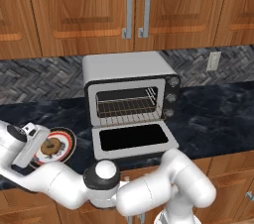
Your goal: Pick up the bagel from the plate, place it on the toaster oven rack, close the door, and set the timer.
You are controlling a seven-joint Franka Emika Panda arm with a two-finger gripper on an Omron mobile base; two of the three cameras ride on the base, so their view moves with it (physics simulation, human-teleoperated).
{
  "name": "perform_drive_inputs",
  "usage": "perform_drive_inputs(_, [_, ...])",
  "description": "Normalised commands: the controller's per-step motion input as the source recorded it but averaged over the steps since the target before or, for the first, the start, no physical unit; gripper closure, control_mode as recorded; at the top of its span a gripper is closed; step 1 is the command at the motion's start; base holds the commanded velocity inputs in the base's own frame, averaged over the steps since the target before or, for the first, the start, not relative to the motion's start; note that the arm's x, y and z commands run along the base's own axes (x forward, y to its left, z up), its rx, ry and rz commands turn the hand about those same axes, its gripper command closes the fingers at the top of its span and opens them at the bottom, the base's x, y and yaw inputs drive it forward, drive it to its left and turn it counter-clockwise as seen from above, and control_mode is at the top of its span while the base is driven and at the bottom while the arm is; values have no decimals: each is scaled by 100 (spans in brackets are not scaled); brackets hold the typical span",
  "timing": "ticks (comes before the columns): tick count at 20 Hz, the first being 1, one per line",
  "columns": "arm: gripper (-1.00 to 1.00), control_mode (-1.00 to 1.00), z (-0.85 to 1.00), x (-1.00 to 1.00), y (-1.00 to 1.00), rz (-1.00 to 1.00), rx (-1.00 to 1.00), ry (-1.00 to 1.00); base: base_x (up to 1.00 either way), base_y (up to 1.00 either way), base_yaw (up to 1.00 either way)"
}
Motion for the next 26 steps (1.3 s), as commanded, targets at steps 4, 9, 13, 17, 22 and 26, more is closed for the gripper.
perform_drive_inputs(4, [-100, -100, -6, 0, -30, 7, 6, 0, 0, 0, 0])
perform_drive_inputs(9, [-100, -100, -25, 0, -32, 6, 3, 0, 0, 0, 0])
perform_drive_inputs(13, [-100, -100, -44, 0, -15, 7, 0, 0, 0, 0, 0])
perform_drive_inputs(17, [-100, -100, -41, 0, 0, 7, 0, 0, 0, 0, 0])
perform_drive_inputs(22, [100, -100, -33, -2, 1, 5, 0, 0, 0, 0, 0])
perform_drive_inputs(26, [100, -100, -22, -7, 0, 4, 0, 0, 0, 0, 0])
